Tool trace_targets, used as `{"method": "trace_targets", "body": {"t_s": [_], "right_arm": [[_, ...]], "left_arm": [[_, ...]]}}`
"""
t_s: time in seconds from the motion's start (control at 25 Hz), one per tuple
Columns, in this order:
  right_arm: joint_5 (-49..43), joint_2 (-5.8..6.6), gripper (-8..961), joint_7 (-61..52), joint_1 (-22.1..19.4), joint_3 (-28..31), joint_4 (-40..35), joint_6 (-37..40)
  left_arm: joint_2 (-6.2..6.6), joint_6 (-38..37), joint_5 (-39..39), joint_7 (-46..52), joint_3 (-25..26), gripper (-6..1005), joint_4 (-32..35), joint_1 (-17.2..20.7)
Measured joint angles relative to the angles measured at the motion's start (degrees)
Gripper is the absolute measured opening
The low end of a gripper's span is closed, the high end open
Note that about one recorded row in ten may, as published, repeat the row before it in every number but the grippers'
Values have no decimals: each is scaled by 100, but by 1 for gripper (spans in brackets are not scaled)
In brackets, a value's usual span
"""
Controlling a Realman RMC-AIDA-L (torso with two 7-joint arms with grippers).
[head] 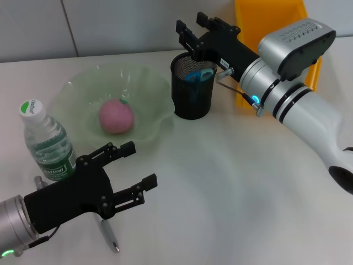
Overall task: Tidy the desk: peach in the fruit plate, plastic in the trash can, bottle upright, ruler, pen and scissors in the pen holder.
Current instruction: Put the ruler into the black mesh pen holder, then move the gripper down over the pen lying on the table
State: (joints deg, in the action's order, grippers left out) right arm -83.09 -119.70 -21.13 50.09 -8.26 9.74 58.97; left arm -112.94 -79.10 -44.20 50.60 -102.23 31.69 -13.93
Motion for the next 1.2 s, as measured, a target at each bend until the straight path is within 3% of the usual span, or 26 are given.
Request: {"method": "trace_targets", "body": {"t_s": [0.4, 0.72, 0.88, 1.2], "right_arm": [[17, 9, 686, -74, -36, 0, -25, 68], [21, 20, 726, -233, -118, -1, -38, 376], [-139, 42, 725, -1020, -423, -81, -336, 1204], [-1157, 51, 725, -3376, -1192, -254, -1860, 3057]], "left_arm": [[0, -1, 0, 3, 18, 815, 4, 4], [0, -10, 0, 3, 23, 816, -1, 5], [25, -43, -6, 3, 20, 816, -33, 4], [47, -71, -19, 3, -26, 816, -49, 4]]}}
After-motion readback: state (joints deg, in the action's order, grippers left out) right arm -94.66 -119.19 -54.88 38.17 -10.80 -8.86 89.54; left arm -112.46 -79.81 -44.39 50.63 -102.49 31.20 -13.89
